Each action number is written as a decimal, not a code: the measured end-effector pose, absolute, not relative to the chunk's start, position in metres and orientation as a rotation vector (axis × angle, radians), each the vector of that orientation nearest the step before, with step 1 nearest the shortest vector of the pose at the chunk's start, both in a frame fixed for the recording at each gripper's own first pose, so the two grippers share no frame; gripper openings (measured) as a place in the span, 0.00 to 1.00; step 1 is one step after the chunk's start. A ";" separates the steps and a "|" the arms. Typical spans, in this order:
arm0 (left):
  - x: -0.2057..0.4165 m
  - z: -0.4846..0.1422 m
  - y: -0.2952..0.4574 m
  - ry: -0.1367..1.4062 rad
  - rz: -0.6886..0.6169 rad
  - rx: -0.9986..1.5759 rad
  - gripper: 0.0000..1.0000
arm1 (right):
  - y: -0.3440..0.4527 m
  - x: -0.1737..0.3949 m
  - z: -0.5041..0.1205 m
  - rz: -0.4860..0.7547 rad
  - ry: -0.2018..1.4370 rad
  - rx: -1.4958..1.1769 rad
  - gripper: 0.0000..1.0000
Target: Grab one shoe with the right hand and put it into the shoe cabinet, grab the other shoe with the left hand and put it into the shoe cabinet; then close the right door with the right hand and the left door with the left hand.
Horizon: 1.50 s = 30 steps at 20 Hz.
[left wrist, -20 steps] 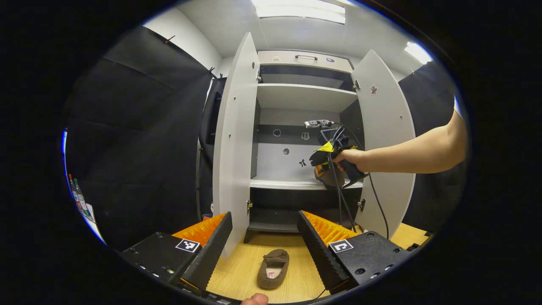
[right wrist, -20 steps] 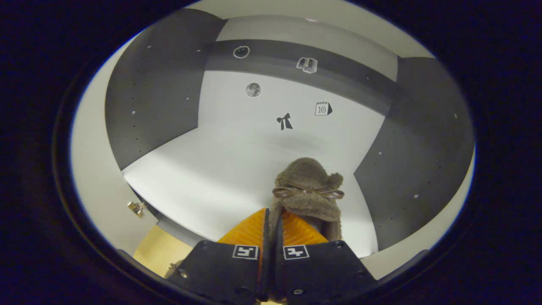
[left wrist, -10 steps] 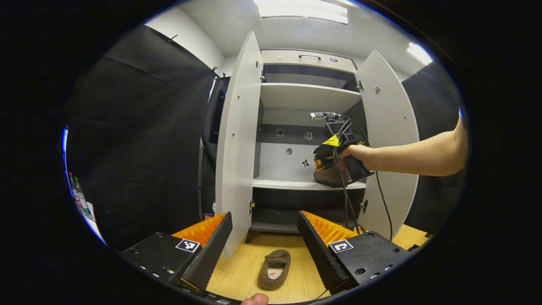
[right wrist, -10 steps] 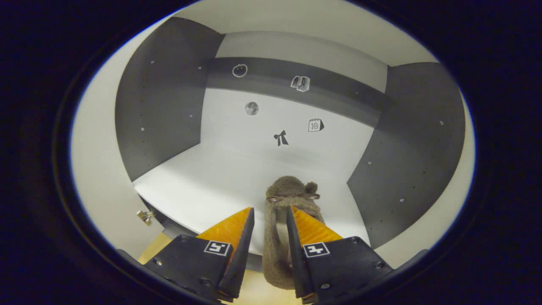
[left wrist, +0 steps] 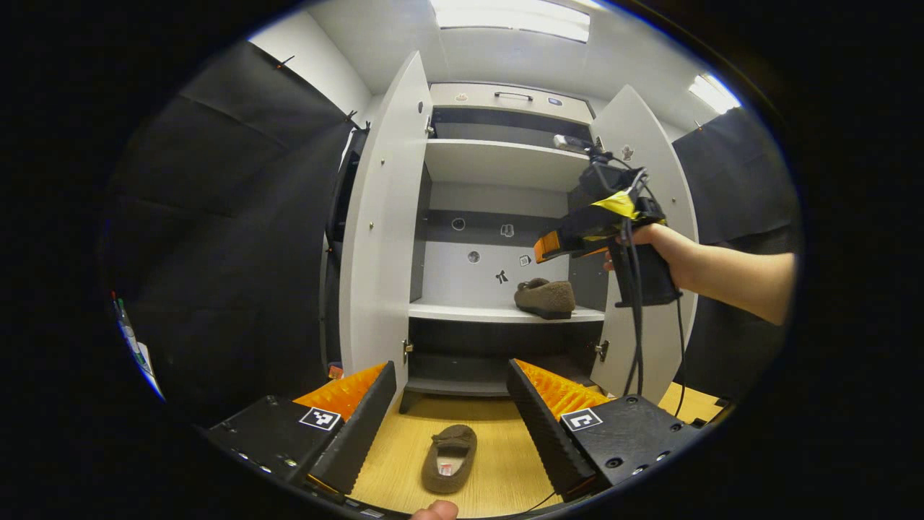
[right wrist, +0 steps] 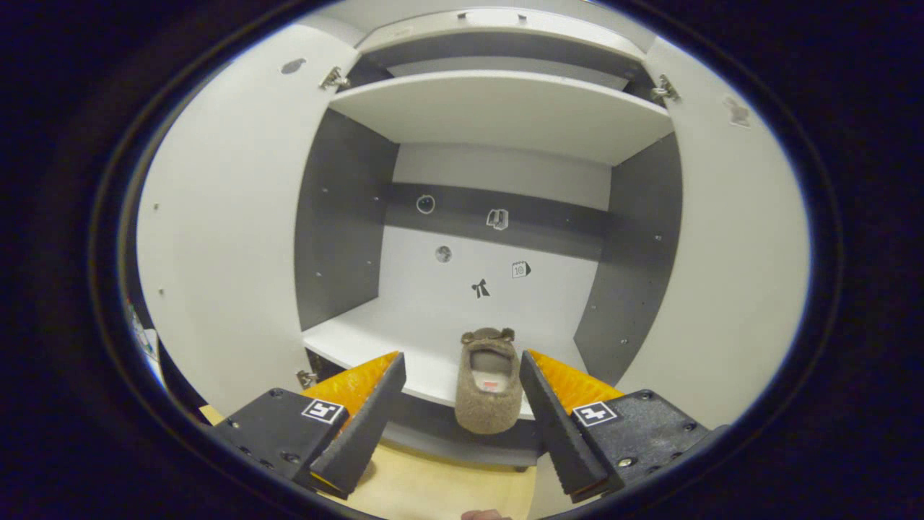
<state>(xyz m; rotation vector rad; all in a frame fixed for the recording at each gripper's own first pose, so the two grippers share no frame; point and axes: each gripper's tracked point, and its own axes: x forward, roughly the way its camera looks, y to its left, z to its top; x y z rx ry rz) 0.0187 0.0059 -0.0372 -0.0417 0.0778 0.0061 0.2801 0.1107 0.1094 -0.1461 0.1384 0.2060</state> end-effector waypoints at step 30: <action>0.065 -0.308 0.028 0.803 0.000 -0.188 0.96 | -0.028 0.017 -0.082 -0.083 0.136 -0.039 1.00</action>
